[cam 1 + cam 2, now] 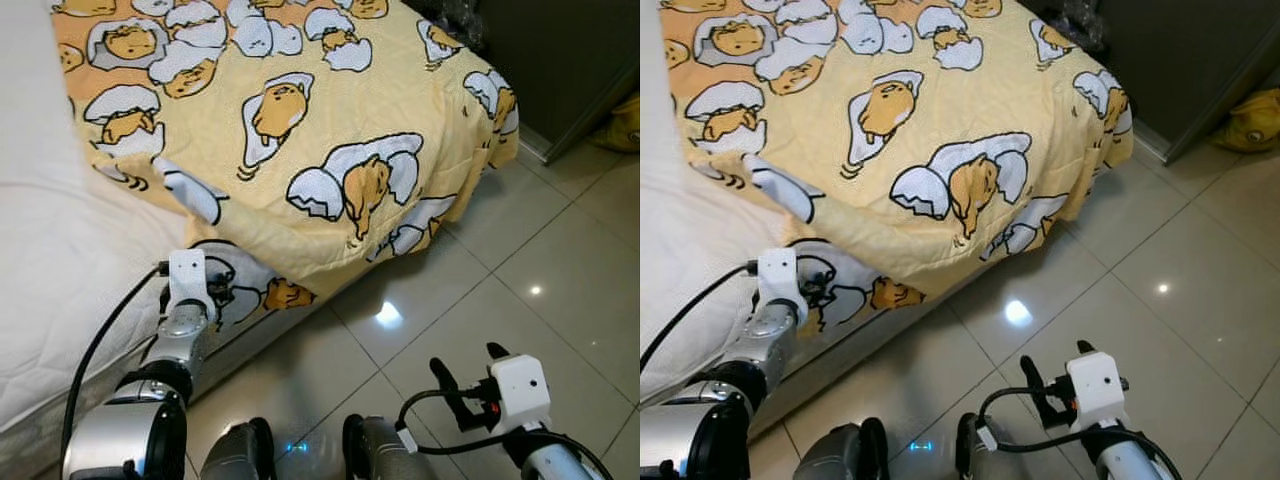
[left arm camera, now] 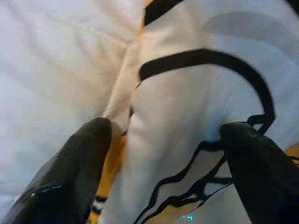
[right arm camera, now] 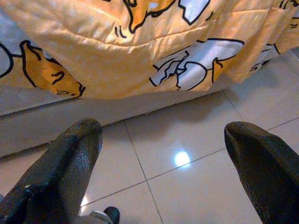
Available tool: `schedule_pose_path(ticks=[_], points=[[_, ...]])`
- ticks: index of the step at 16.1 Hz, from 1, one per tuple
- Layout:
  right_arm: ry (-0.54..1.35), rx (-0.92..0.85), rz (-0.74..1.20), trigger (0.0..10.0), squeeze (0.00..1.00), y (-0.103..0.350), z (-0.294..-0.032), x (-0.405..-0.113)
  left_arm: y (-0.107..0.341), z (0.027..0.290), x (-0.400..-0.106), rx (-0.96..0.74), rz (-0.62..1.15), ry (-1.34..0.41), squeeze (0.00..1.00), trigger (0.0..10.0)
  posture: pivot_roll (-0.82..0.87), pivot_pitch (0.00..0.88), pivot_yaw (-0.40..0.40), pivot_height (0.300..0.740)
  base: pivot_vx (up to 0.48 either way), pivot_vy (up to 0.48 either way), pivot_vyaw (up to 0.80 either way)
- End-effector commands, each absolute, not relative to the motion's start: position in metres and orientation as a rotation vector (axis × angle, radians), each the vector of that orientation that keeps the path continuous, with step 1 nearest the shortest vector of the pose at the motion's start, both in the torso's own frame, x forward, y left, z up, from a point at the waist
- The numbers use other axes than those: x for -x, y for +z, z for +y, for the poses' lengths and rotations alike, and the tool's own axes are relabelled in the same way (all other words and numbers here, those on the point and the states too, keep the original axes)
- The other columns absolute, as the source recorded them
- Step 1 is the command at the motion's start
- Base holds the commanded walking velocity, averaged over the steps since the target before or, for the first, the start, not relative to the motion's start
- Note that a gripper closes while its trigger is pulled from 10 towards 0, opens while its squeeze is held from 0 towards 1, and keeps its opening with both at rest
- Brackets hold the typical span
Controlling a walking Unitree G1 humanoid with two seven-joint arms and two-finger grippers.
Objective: Clean up the room
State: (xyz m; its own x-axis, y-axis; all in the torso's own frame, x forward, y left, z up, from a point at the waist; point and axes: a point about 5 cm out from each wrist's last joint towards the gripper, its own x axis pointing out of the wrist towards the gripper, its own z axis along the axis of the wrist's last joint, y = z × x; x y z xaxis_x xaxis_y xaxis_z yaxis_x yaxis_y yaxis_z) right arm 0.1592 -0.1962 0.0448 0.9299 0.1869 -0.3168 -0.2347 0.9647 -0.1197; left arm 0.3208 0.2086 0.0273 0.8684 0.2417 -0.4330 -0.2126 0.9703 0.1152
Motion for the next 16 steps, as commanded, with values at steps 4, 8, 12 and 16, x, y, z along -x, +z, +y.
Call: schedule_pose_path(ticks=[4,8,12,16], points=[[0.199,0.141,0.317,10.0,0.0,0.045,-0.198,-0.16,0.01,0.205,-0.307,-0.012,0.531,0.162,0.0,0.0,-0.35,0.222,-0.026,0.71,0.0,0.0,0.0],[0.214,0.143,0.311,10.0,0.0,0.044,-0.199,-0.169,0.003,0.198,-0.302,-0.057,0.564,0.066,0.0,0.0,-0.35,0.177,-0.042,0.71,0.0,0.0,0.0],[0.21,0.164,0.287,10.0,0.0,0.05,-0.208,-0.185,0.001,0.194,-0.301,-0.088,0.575,0.045,0.0,0.0,-0.35,0.128,-0.058,0.71,0.0,0.0,0.0],[0.216,0.161,0.281,10.0,0.0,0.049,-0.206,-0.192,0.001,0.198,-0.3,-0.104,0.573,0.04,0.0,0.0,-0.34,0.108,-0.056,0.71,0.0,0.0,0.0]])
